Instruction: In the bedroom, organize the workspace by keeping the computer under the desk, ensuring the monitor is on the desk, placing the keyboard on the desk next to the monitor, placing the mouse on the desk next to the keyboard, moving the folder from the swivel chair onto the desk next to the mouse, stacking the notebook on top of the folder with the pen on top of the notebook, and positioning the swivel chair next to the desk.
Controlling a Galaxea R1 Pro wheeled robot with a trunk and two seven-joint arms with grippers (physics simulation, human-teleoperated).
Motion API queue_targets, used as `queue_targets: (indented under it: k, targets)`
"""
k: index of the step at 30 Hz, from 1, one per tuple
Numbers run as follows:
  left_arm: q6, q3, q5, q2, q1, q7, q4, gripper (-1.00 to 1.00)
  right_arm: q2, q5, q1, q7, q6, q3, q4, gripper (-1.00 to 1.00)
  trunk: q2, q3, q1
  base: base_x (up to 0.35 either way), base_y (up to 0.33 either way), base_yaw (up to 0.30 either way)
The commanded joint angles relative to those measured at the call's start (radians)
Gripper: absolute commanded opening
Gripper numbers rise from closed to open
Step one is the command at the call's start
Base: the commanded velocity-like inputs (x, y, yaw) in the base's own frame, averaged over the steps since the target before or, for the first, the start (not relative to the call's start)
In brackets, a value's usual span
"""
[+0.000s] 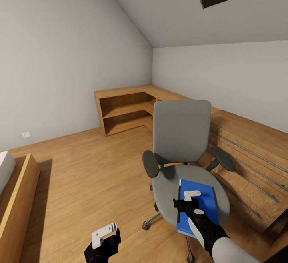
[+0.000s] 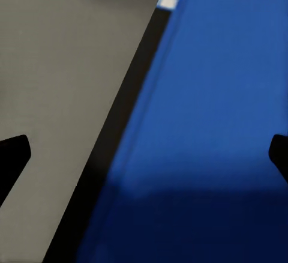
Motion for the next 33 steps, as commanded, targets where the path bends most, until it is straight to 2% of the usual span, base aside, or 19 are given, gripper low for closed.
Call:
queue_targets:
  k: [1, 33]
  targets:
    - [0.004, 0.0, 0.003, 0.0, 0.0, 0.005, -0.001, 1.0, -0.001, -0.003, 0.0, -0.007, 0.002, 0.005, 0.028, 1.0, 0.0, -0.001, 0.0, -0.006, 0.0, 0.0]
    - [0.005, -0.004, 0.003, 0.0, 0.0, 0.004, 0.003, 1.0, -0.002, -0.003, 0.0, -0.007, 0.002, 0.005, 0.028, 1.0, 0.217, 0.096, -0.119, 0.0, 0.0, 0.0]
